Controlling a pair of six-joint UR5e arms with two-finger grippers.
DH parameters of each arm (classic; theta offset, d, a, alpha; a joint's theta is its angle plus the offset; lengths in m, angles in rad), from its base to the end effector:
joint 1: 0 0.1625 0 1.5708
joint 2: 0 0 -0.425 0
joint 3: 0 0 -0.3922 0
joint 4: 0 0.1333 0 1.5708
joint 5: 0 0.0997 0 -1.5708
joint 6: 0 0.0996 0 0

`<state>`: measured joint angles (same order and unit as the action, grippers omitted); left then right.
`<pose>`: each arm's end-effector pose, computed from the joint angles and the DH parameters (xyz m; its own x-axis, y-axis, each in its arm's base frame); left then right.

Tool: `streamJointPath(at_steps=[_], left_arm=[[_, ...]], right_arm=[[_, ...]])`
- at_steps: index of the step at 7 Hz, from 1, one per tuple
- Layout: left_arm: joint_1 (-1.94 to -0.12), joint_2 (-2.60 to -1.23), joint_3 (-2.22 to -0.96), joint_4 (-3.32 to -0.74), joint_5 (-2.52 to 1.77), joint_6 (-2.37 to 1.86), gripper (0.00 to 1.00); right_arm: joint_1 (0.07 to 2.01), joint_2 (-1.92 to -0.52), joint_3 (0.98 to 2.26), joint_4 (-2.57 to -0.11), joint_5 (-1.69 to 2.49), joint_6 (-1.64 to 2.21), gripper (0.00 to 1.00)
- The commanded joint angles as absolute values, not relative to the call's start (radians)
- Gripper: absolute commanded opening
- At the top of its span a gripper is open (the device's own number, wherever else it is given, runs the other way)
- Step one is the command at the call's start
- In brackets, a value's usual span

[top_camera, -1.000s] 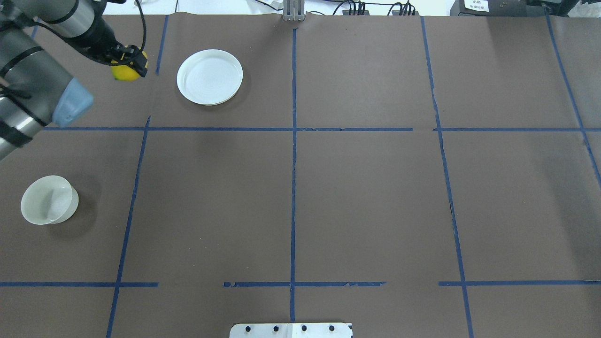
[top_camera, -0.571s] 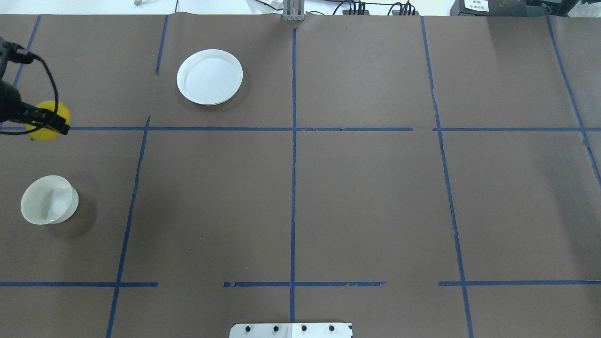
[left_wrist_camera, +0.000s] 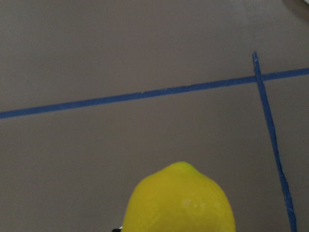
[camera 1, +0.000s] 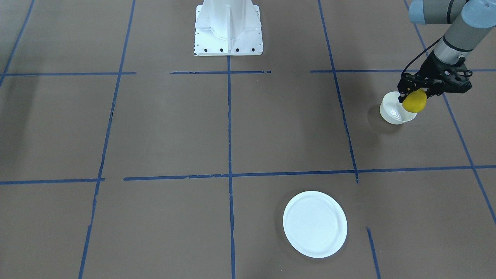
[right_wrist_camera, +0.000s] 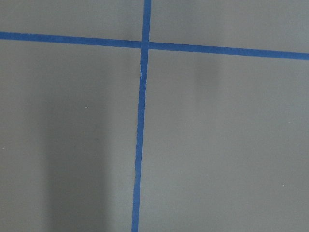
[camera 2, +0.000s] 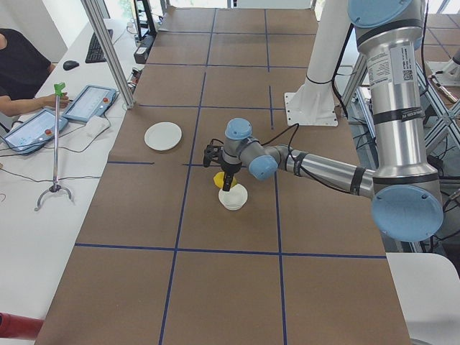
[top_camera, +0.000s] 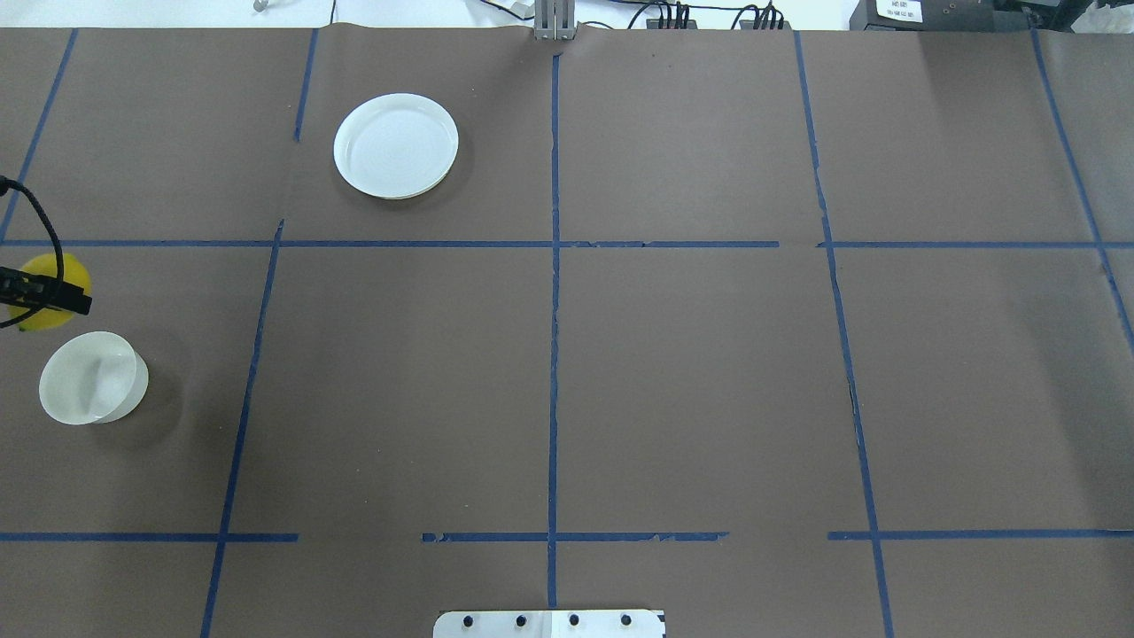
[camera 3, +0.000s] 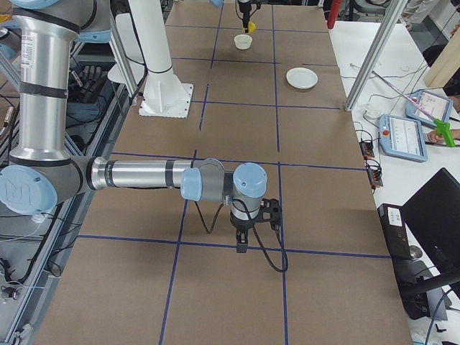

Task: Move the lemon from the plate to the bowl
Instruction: 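Lift the lemon with the left gripper and carry it toward the white bowl, then lower the lemon into the bowl and open the left gripper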

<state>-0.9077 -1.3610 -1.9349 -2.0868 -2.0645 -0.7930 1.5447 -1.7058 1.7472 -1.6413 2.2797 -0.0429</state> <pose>0.1978 -0.3932 0.5247 0.7035 0.1032 -0.7032 0.0268 0.9848 0.1714 0.0572 -0.4338 0.6459 0.7575 -0.0437 0.6514 0.0586 0.9983 -0.0012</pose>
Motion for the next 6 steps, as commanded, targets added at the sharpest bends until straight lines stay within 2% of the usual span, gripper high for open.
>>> streamJointPath(at_steps=[1,3,4,5,6], left_arm=[[-0.871,-1.348,-1.916,-2.095,-2.062,-0.807,0.00],[-0.856,-1.357,-1.870,-2.100,-2.063,-0.807,0.00],[-0.856,-1.361,-1.864,-2.100,-2.065,-0.793,0.27],[-0.856,-1.370,-1.855,-2.102,-2.068,-0.779,0.99],[-0.856,-1.382,-1.849,-2.102,-2.072,-0.776,1.00]], right_arm=[[1.545,-1.706,1.747,-1.641,2.279,-0.043,1.00],[1.545,-1.706,1.747,-1.641,2.281,-0.043,1.00],[1.545,-1.706,1.747,-1.641,2.281,-0.043,1.00],[1.545,-1.706,1.747,-1.641,2.281,-0.043,1.00],[1.545,-1.706,1.747,-1.641,2.281,-0.043,1.00]])
